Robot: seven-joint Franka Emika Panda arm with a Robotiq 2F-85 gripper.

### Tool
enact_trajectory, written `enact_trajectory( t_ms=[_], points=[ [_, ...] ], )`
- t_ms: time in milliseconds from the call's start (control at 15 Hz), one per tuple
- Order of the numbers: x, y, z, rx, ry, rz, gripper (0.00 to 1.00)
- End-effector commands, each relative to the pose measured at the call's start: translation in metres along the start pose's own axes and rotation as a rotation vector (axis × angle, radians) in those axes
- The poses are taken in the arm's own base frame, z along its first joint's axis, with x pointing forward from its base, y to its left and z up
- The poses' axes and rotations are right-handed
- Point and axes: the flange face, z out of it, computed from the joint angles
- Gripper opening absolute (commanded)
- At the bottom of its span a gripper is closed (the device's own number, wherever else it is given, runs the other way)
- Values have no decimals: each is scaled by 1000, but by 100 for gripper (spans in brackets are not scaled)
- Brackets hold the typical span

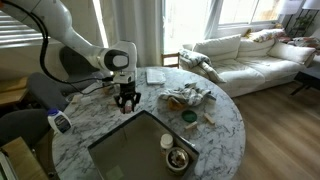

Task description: Place the container with the red lid upside down.

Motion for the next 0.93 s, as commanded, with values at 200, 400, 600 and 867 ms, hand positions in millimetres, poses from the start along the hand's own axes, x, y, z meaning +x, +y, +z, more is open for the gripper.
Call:
enact_trajectory(
  t_ms=[200, 400, 600, 867],
  points=[
    [-17, -6, 12, 15, 286, 60, 25],
    [-27, -10, 27, 52, 360, 71, 25],
    [-38, -12, 36, 102, 431, 90, 25],
    [-51, -14, 38, 166, 509, 98, 25]
  ],
)
